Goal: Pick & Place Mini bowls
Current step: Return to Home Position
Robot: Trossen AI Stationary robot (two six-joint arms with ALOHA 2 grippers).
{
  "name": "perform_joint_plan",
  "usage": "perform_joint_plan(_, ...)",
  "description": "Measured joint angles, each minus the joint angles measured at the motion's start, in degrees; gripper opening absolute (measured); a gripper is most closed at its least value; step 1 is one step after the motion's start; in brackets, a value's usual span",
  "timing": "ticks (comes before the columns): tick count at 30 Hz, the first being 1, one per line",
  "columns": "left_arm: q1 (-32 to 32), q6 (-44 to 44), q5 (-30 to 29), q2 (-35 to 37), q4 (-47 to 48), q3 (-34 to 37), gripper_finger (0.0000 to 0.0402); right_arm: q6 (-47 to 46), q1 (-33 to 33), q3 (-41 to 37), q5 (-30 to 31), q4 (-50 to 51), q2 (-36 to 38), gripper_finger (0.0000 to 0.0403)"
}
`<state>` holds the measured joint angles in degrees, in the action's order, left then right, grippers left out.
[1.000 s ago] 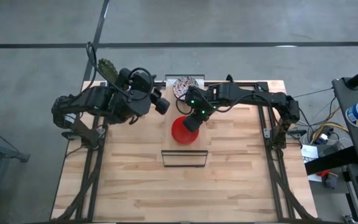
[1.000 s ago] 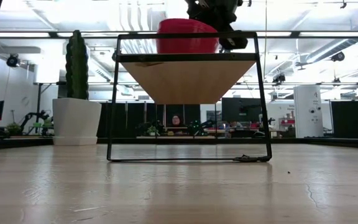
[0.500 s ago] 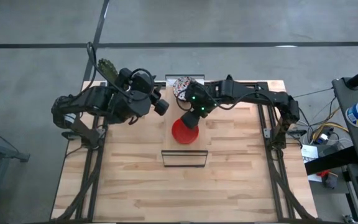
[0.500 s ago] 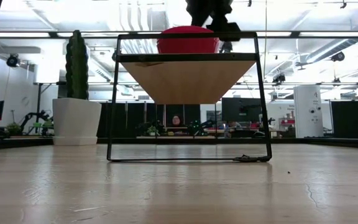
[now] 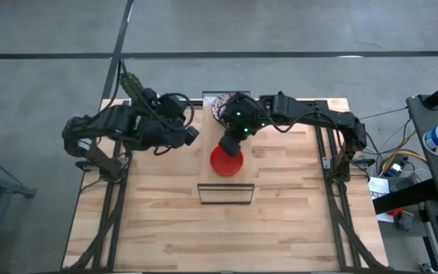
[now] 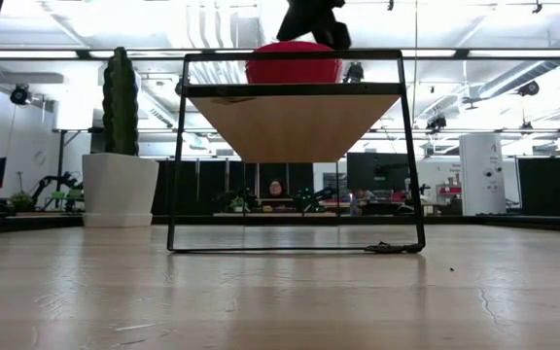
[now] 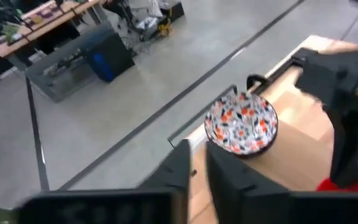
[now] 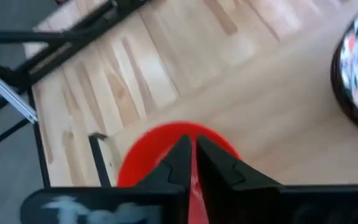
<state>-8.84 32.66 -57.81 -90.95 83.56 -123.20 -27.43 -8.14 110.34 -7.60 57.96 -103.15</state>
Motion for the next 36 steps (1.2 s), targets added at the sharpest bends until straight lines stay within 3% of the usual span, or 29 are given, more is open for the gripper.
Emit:
perform_joint_plan(3, -0.26, 0.58, 2.63, 0.95, 0.48, 1.54, 0.001, 0.85, 0.02, 0.0, 0.02, -2.83, 0.0, 0.0014)
perform_joint_plan(11, -0.27, -1.22, 16.34, 6.55, -5.76, 11.68, 0.0001, 10.2, 0.59, -2.19, -0.13, -8.22, 2.37, 0.0008)
perform_joint_plan(16, -1.03, -3.18, 21.85, 15.73, -21.18, 25.17, 0.0, 12.8, 2.34, -9.94, -1.83, -18.64, 7.12, 0.0008)
perform_joint_plan(22, -1.09, -5.96, 33.16, 31.13, -44.31, 44.69, 0.0, 4.55, 2.92, -26.41, -9.56, -45.56, 17.55, 0.0008)
perform_joint_plan(26, -1.09, -6.03, 33.39, 40.84, -56.14, 58.07, 0.0, 2.41, 2.74, -35.1, -8.86, -54.49, 24.01, 0.0008)
perform_joint_plan(31, -0.99, -7.18, 30.07, 50.61, -56.09, 70.04, 0.0, 9.47, 1.87, -41.37, -2.25, -51.59, 30.0, 0.0008)
perform_joint_plan(36, -1.11, -5.71, 29.44, 57.91, -61.15, 79.01, 0.0, 12.01, 1.37, -47.28, -0.37, -50.46, 36.06, 0.0008)
